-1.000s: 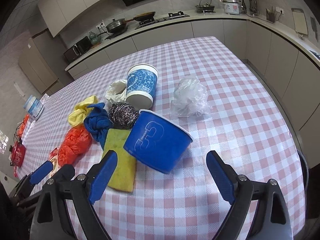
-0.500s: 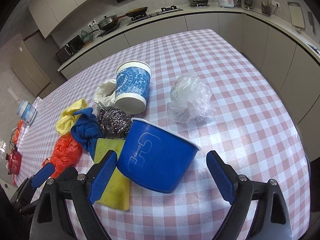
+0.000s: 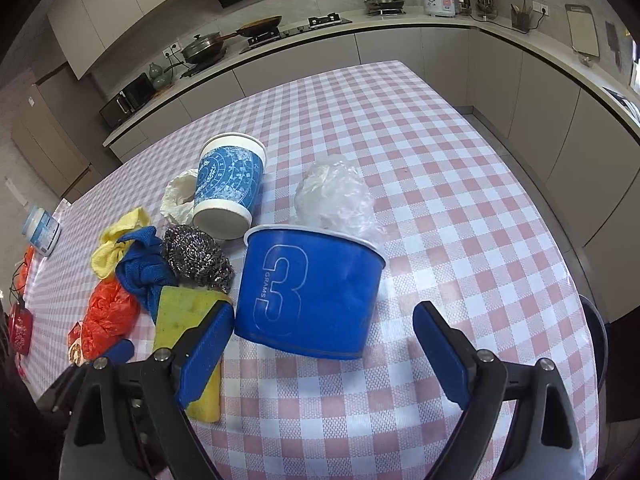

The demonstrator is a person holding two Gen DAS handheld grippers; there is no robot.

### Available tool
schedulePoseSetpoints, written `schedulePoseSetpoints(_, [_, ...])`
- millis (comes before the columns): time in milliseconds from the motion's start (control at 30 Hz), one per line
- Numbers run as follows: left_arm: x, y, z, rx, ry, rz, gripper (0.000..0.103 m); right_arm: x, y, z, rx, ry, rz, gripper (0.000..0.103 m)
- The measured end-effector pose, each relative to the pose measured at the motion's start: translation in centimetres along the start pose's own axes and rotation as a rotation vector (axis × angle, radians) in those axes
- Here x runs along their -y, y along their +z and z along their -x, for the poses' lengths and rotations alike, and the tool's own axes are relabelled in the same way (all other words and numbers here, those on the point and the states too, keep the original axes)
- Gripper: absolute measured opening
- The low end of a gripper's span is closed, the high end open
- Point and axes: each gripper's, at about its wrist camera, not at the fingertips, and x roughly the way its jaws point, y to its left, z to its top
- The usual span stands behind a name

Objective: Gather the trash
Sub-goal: 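Grasp the yellow sponge with the left tool while the right tool grasps the blue paper bowl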

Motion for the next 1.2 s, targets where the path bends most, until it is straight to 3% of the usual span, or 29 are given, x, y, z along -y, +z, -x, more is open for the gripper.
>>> schedulePoseSetpoints(667, [0.5, 0.8, -2.8, -0.018, 0.011, 0.033, 0.078, 1.0, 0.6, -1.8, -0.010, 0.007, 0.030, 0.092])
schedulePoseSetpoints(800, [0.7, 1.0, -2.8, -0.005, 0.006, 0.035, 0.068, 0.8, 0.6, -2.2, -0.012, 0.013, 0.037, 0.092])
schedulePoseSetpoints(900, [0.6, 1.1, -2.8, -0.001, -0.002, 0.036, 0.060, 0.5, 0.8, -2.5, -0.012, 0.030, 0.056, 0.079])
schedulePoseSetpoints(1200, [0.6, 0.9, -2.3, 0.019, -0.021, 0.050, 0.050, 0.4, 0.5, -1.9, 0.000, 0.060, 0.094, 0.078])
